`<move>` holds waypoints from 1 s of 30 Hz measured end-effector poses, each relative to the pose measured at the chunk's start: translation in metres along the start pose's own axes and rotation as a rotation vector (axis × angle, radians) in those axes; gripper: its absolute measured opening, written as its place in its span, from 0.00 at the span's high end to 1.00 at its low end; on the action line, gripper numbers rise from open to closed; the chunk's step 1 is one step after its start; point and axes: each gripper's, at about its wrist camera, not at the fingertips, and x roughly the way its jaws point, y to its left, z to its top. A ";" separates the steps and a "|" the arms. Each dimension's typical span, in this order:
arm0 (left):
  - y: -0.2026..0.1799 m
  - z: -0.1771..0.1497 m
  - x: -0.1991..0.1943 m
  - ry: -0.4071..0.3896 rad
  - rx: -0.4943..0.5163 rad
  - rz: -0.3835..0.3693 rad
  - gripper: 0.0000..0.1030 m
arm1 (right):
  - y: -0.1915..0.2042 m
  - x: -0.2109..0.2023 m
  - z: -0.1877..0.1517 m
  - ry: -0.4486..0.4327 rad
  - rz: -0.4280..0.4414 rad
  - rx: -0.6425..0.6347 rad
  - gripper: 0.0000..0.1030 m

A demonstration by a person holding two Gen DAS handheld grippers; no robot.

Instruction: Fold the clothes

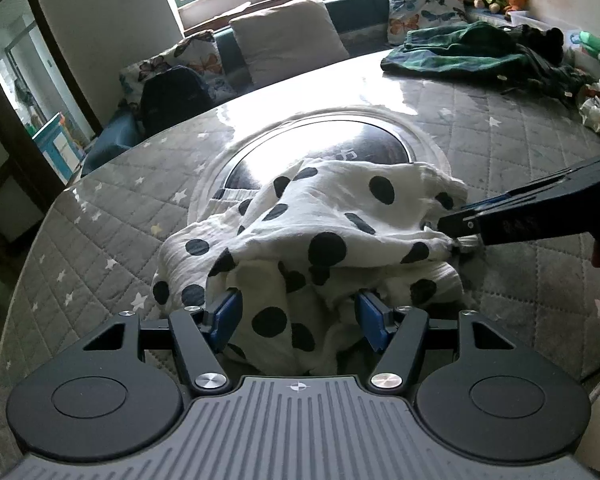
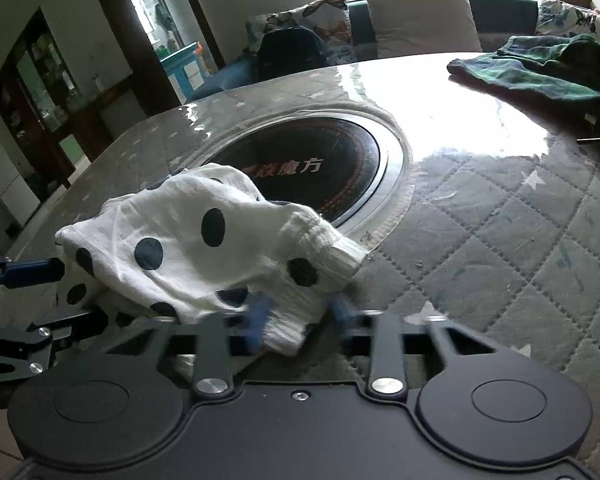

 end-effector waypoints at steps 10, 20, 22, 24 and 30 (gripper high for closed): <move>0.003 -0.002 -0.001 -0.002 -0.002 0.004 0.38 | 0.004 -0.013 0.000 -0.011 -0.021 -0.077 0.96; 0.001 0.001 0.001 0.001 0.005 -0.004 0.38 | 0.016 -0.018 -0.018 0.040 -0.062 -0.226 0.64; 0.000 0.001 0.000 -0.001 0.009 -0.003 0.38 | 0.016 -0.015 -0.018 0.040 -0.057 -0.227 0.64; -0.001 0.001 0.000 -0.004 0.013 -0.002 0.38 | 0.016 -0.011 -0.016 0.035 -0.053 -0.227 0.64; -0.003 0.000 -0.004 -0.022 0.039 0.003 0.34 | 0.013 -0.011 -0.005 -0.012 -0.001 -0.183 0.80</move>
